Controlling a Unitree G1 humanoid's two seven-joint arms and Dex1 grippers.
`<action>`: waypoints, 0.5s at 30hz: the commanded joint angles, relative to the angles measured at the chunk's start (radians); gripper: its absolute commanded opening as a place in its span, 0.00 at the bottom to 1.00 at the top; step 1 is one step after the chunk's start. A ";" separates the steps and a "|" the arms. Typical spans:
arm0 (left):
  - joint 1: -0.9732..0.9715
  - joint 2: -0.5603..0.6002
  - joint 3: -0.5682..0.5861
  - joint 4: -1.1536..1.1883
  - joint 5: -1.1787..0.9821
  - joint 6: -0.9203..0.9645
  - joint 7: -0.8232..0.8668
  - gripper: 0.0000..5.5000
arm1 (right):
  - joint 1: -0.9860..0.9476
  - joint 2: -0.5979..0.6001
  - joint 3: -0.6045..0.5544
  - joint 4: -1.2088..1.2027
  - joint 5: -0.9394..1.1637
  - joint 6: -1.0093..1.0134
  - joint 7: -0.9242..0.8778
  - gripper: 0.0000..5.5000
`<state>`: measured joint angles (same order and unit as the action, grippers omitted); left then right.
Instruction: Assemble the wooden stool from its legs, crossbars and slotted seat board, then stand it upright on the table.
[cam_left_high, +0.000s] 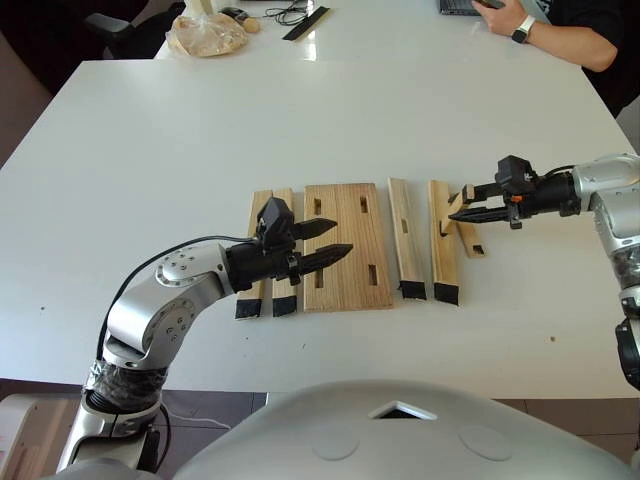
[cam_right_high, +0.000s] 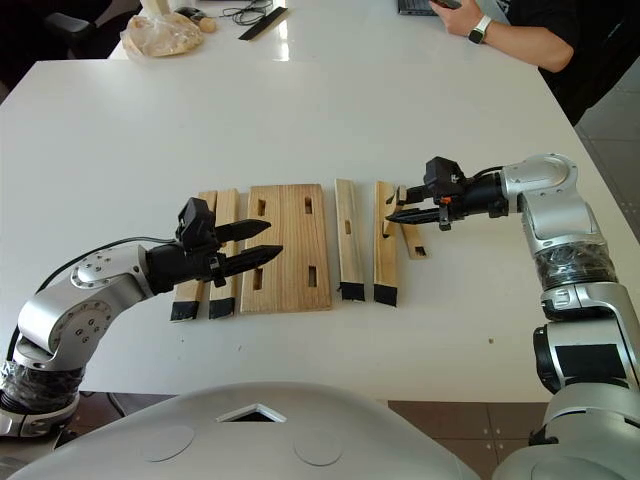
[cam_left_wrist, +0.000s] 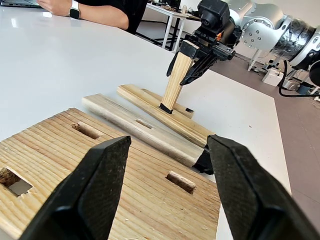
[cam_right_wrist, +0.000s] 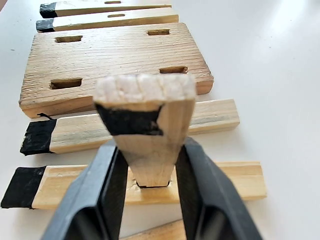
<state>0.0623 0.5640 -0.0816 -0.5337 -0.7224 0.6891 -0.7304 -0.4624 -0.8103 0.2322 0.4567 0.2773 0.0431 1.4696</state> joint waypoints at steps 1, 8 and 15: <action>-0.018 0.012 -0.013 -0.005 0.008 0.016 -0.005 0.52 | 0.121 0.055 0.082 0.057 -0.112 0.030 -0.049 0.34; -0.004 0.022 -0.023 -0.011 0.016 0.013 -0.016 0.52 | 0.155 0.053 0.093 0.063 -0.157 -0.002 -0.065 0.44; 0.015 0.027 -0.010 -0.017 0.020 0.001 -0.010 0.52 | 0.167 -0.039 -0.185 -0.330 0.171 0.290 -0.065 0.44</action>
<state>0.0659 0.5794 -0.1022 -0.5389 -0.7120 0.6903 -0.7433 -0.2870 -0.8010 0.1683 0.3052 0.3041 0.2002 1.4143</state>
